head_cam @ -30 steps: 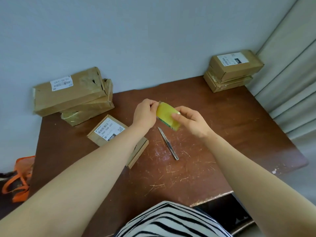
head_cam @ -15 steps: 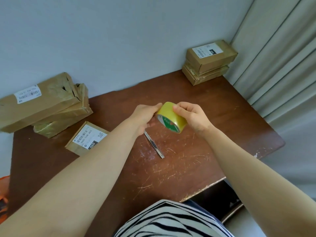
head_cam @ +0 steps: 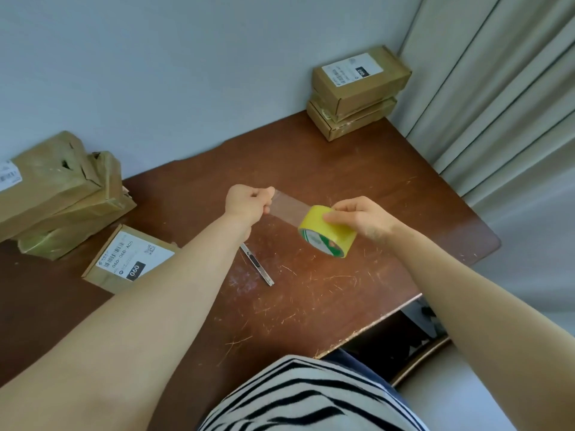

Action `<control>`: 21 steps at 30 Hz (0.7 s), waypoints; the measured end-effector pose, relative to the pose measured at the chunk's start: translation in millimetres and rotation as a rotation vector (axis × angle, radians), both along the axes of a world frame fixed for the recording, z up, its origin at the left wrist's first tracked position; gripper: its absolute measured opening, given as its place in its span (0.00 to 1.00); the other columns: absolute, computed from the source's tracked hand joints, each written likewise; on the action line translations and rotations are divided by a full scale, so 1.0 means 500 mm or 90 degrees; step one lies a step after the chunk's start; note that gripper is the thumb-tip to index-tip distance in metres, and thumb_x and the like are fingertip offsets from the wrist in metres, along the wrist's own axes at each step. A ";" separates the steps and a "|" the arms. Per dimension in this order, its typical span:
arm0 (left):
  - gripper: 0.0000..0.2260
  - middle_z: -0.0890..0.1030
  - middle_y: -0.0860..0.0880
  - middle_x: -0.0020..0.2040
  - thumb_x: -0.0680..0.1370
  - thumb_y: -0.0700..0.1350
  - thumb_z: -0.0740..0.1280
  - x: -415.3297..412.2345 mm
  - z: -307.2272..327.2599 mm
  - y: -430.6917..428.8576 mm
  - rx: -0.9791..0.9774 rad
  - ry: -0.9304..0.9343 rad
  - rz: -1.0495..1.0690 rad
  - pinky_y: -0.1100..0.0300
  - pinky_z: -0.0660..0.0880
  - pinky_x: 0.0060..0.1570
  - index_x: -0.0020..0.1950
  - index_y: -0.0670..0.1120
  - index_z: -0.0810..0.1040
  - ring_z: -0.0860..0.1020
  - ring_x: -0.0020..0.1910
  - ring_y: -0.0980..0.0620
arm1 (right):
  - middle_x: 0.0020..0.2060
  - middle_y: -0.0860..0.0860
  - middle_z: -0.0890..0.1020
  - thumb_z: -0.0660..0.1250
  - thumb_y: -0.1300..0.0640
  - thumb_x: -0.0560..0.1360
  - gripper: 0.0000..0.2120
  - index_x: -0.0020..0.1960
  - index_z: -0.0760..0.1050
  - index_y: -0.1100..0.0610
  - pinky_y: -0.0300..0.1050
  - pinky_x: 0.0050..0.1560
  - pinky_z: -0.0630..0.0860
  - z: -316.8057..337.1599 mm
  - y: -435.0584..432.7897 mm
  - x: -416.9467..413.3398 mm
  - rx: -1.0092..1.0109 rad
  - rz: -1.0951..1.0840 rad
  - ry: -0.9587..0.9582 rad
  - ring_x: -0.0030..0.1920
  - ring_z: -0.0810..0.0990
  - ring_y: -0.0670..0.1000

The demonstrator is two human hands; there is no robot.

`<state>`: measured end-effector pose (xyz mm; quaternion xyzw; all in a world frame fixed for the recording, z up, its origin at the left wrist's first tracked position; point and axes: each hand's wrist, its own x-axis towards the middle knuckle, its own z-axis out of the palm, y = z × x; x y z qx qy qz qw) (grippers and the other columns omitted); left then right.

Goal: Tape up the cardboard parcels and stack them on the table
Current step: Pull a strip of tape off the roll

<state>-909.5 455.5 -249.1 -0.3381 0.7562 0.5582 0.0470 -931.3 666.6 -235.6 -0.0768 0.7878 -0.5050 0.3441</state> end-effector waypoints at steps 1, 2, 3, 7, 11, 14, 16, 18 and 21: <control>0.15 0.77 0.47 0.30 0.78 0.45 0.68 0.006 -0.012 0.009 0.009 -0.013 0.010 0.58 0.72 0.40 0.30 0.45 0.76 0.75 0.33 0.51 | 0.32 0.48 0.79 0.68 0.52 0.76 0.11 0.37 0.80 0.56 0.41 0.42 0.72 -0.003 0.009 -0.011 0.033 0.016 0.004 0.36 0.76 0.46; 0.15 0.80 0.45 0.34 0.77 0.45 0.68 0.011 -0.025 0.017 0.022 -0.023 0.034 0.55 0.76 0.44 0.31 0.44 0.76 0.62 0.40 0.57 | 0.34 0.49 0.79 0.68 0.51 0.75 0.11 0.37 0.79 0.55 0.43 0.43 0.72 -0.004 0.017 -0.023 0.083 0.039 0.020 0.37 0.76 0.48; 0.14 0.82 0.44 0.39 0.77 0.45 0.69 0.014 -0.034 0.025 0.037 -0.032 0.059 0.50 0.76 0.51 0.32 0.44 0.77 0.75 0.55 0.48 | 0.35 0.49 0.79 0.68 0.48 0.75 0.12 0.37 0.79 0.54 0.43 0.42 0.72 -0.006 0.026 -0.033 0.146 0.069 0.039 0.38 0.76 0.49; 0.15 0.75 0.51 0.31 0.77 0.45 0.69 0.014 -0.052 0.048 0.063 -0.042 0.082 0.54 0.71 0.48 0.31 0.44 0.76 0.73 0.37 0.52 | 0.35 0.48 0.81 0.69 0.42 0.73 0.14 0.38 0.80 0.52 0.40 0.38 0.72 -0.026 0.071 -0.049 0.214 0.114 0.029 0.38 0.78 0.47; 0.15 0.77 0.48 0.34 0.77 0.46 0.69 0.030 -0.077 0.059 0.079 -0.069 0.134 0.51 0.73 0.49 0.31 0.43 0.76 0.68 0.44 0.55 | 0.39 0.48 0.81 0.67 0.44 0.75 0.12 0.40 0.81 0.51 0.43 0.42 0.73 -0.053 0.093 -0.059 0.222 0.129 0.008 0.42 0.78 0.48; 0.14 0.82 0.43 0.40 0.77 0.46 0.69 0.038 -0.089 0.072 0.093 -0.069 0.180 0.52 0.76 0.50 0.33 0.42 0.77 0.69 0.61 0.43 | 0.37 0.49 0.82 0.66 0.38 0.73 0.18 0.39 0.81 0.52 0.48 0.41 0.77 -0.068 0.101 -0.076 0.383 0.187 0.092 0.38 0.80 0.48; 0.14 0.81 0.43 0.38 0.77 0.47 0.69 0.042 -0.089 0.085 0.095 -0.061 0.184 0.59 0.72 0.42 0.33 0.43 0.78 0.69 0.60 0.43 | 0.34 0.49 0.82 0.67 0.34 0.70 0.21 0.37 0.80 0.52 0.46 0.37 0.77 -0.069 0.105 -0.085 0.458 0.208 0.107 0.36 0.80 0.48; 0.13 0.83 0.38 0.47 0.77 0.47 0.69 0.052 -0.097 0.097 0.102 -0.066 0.202 0.59 0.68 0.43 0.35 0.42 0.79 0.78 0.55 0.39 | 0.33 0.49 0.80 0.66 0.31 0.68 0.24 0.35 0.78 0.53 0.43 0.30 0.73 -0.068 0.098 -0.092 0.544 0.230 0.141 0.34 0.79 0.48; 0.11 0.81 0.41 0.34 0.76 0.47 0.70 0.071 -0.101 0.114 0.124 -0.115 0.209 0.61 0.66 0.39 0.38 0.41 0.82 0.71 0.28 0.51 | 0.32 0.48 0.75 0.65 0.33 0.70 0.22 0.39 0.74 0.54 0.41 0.29 0.63 -0.078 0.055 -0.091 0.714 0.274 0.242 0.32 0.73 0.49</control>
